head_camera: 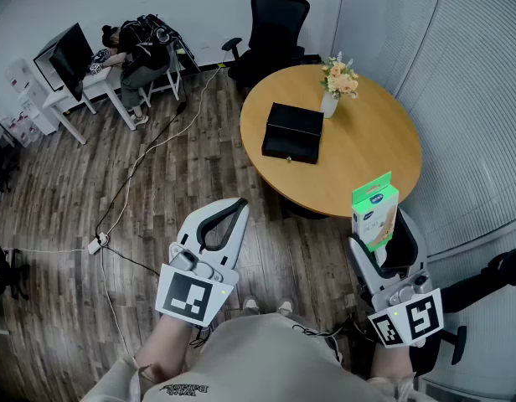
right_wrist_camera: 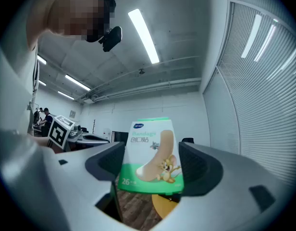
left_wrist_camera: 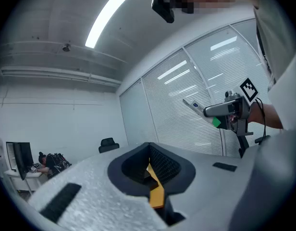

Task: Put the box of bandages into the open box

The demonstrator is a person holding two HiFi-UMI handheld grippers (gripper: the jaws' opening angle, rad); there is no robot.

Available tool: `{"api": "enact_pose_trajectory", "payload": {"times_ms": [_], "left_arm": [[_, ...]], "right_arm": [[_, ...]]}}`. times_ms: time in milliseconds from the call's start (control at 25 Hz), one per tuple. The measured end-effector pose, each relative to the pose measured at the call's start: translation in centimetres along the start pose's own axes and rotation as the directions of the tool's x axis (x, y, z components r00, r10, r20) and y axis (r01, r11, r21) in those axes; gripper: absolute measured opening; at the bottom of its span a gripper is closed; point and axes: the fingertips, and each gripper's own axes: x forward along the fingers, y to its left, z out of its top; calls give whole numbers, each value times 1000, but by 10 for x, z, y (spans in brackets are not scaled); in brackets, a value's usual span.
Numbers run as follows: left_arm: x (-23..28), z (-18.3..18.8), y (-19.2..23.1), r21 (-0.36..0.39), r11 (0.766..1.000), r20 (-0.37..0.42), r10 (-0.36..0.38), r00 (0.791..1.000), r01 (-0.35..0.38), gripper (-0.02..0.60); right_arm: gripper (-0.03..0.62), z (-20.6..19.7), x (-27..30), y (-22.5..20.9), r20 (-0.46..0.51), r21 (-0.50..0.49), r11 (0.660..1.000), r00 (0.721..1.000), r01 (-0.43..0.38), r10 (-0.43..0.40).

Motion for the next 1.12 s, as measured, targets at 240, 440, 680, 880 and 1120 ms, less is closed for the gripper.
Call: {"api": "enact_pose_trajectory", "payload": {"times_ms": [240,440,680,880,1120], "left_arm": [[-3,0,-1,-3,1000,1,6,1000,-6,23],[7,2,-21,15,1000,-4,3,1000,-2,23],[22,7,-52,21,1000,-16,12,1000,-12,23],[23,7,-60,35,999,-19,17,1000,-16,23],[25,7,-66,39,999,-23,33,999,-33,23]], "right_arm": [[357,-2,2,0,-9,33,999,1000,-6,7],[357,-9,-6,-15,-20,34,999,999,-36,36],[357,-18,-23,-37,-41,25,997,997,-71,72],[357,-20,-30,-45,-43,26,997,996,-72,73],[357,-24,-30,-49,-66,-38,996,994,-84,82]]}}
